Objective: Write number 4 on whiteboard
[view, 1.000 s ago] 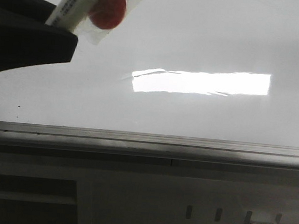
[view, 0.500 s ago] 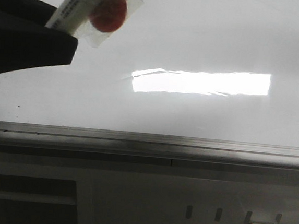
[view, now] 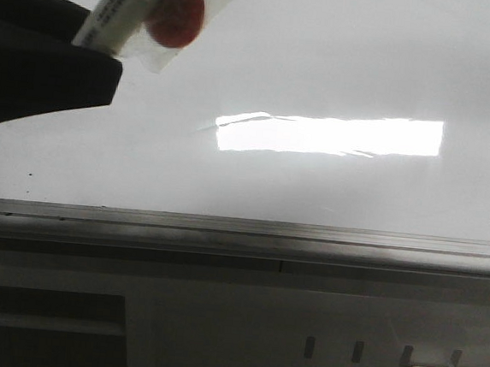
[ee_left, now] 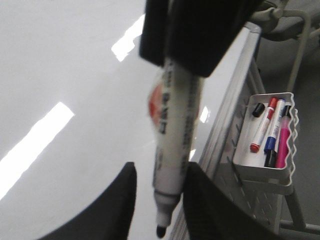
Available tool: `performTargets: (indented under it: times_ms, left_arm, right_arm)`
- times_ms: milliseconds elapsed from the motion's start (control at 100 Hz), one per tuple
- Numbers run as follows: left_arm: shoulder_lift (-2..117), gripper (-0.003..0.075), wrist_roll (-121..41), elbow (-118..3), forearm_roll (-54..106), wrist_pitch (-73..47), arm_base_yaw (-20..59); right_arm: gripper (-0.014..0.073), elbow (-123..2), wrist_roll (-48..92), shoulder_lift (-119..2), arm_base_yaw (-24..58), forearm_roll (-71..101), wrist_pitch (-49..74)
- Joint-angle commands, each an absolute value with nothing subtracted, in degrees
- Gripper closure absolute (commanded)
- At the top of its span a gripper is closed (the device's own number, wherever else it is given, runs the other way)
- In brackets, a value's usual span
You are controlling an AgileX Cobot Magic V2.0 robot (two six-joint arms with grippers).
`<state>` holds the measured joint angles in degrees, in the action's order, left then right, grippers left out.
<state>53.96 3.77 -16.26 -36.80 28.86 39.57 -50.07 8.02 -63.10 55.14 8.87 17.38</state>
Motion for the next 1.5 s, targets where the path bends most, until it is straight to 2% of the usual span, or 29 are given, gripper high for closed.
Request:
performTargets:
  times_ms: [0,60,330,580,930,1190,1490]
  left_arm:
    - [51.9,0.034,4.41,-17.68,-26.58,27.54,39.06]
    - [50.15,0.0297,4.41,-17.68,-21.29,24.44,39.06]
    - [42.63,0.03,4.41,-17.68,-10.45,15.83,38.64]
    - [40.72,0.03,4.41,-17.68,-7.83,14.62,32.23]
    - [40.72,0.03,4.41,-17.68,-7.83,14.65,30.34]
    - [40.72,0.03,4.41,-17.68,-7.83,14.65,30.34]
    - [40.72,0.03,4.09,-17.68,-7.83,14.65,30.34]
  right_arm:
    - [0.0658,-52.52,8.67,-62.4,54.12,8.24,14.47]
    - [0.0658,-53.58,8.67,-62.64,52.54,8.24,15.23]
    - [0.0658,-63.7,8.67,-67.64,44.19,8.12,22.32]
    - [0.0658,-71.52,8.67,-73.63,40.9,5.0,22.43]
    - [0.0658,-71.27,8.67,-78.46,39.84,4.37,23.64]
    - [0.0658,-67.04,8.55,-79.0,42.06,5.53,21.65]
    - [0.0658,-63.83,8.45,-72.61,35.11,5.53,28.15]
